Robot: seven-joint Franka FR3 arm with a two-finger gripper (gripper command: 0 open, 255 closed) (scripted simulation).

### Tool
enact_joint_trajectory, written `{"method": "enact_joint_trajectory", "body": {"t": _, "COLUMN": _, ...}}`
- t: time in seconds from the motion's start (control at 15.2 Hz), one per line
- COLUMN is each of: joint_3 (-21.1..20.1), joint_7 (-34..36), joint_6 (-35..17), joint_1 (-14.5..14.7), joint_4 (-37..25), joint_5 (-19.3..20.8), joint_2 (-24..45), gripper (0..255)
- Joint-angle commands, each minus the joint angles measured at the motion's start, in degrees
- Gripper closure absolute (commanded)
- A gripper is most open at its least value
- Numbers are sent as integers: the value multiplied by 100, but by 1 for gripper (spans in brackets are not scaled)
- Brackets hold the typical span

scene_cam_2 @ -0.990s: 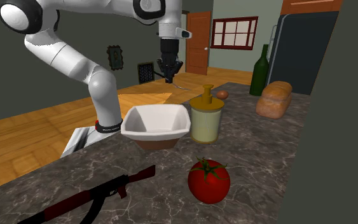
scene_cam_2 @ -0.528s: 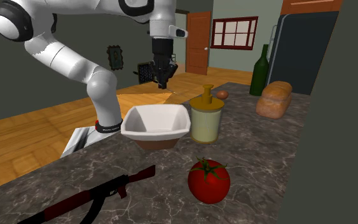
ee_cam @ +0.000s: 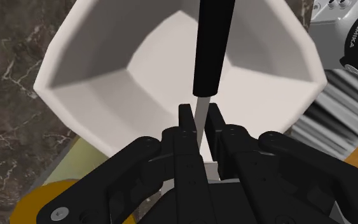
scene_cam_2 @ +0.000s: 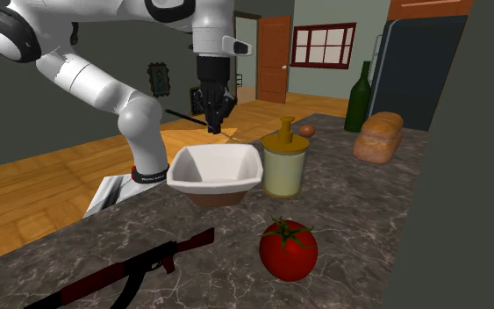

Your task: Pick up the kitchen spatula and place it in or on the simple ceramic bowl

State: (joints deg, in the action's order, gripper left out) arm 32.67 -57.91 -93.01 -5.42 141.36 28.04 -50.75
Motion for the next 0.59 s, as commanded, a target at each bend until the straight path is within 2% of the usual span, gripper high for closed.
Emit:
{"method": "enact_joint_trajectory", "body": {"t": 0.0, "joint_3": 74, "joint_7": -11, "joint_6": -119, "joint_1": -26, "joint_4": 122, "joint_5": 67, "joint_2": -13, "gripper": 255}}
{"method": "enact_joint_trajectory", "body": {"t": 0.53, "joint_3": 342, "joint_7": 66, "joint_6": -692, "joint_1": -96, "joint_4": 681, "joint_5": 305, "joint_2": -4, "gripper": 255}}
